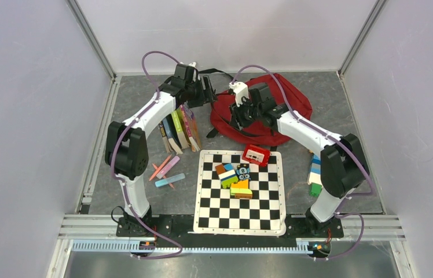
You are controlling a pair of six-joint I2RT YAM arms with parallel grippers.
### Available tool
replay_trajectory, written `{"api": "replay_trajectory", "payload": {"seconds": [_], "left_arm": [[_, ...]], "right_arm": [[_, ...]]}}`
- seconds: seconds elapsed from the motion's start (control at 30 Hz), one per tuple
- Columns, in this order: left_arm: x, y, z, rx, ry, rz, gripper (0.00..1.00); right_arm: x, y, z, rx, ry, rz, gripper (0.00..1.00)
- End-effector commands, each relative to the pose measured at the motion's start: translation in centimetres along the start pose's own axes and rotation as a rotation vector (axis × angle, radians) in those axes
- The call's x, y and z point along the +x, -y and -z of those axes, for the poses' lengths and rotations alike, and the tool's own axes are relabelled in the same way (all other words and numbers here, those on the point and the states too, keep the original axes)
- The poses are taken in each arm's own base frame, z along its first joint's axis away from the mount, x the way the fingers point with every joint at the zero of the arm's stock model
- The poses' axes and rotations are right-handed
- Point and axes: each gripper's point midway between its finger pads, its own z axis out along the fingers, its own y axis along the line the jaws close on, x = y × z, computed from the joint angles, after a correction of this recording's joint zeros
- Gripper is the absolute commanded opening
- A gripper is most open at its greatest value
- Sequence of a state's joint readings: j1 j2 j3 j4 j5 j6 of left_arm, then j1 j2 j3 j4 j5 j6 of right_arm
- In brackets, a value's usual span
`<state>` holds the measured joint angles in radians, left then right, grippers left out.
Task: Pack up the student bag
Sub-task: Unzip the student bag at the center of the board.
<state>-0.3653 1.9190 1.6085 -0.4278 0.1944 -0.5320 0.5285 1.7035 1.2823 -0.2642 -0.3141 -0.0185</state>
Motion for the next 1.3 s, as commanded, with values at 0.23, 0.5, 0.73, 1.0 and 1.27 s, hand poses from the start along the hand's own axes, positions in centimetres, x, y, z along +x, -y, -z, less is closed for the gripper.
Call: {"api": "replay_trajectory", "payload": {"seconds": [0.23,0.5,0.73,1.0,1.27], "left_arm": [[-1.7,2.8,2.0,0.075,0.070,0.007,0.77],[-0.8,2.7,2.0,0.069,0.059,0.022,0.78],[0.0,3.2,0.9,0.082,0.040,0.036,0.78],[1.2,1.1,-2.0,-0.032,-0.017,0.032,0.62],[2.7,0.2,-4.2,-0.106,-0.071,-0.015,0.20]], "right_arm": [[-2.2,0.0,-0.4,-0.011,0.031,0.025,0.08],[-5.9,3.6,4.2,0.255,0.195,-0.064,0.00],[-6.0,5.5,5.3,0.300,0.226,-0.143,0.00],[-6.6,6.0,6.2,0.320,0.262,-0.156,0.00],[-7.5,7.2,7.8,0.390,0.314,-0.167,0.00]]}}
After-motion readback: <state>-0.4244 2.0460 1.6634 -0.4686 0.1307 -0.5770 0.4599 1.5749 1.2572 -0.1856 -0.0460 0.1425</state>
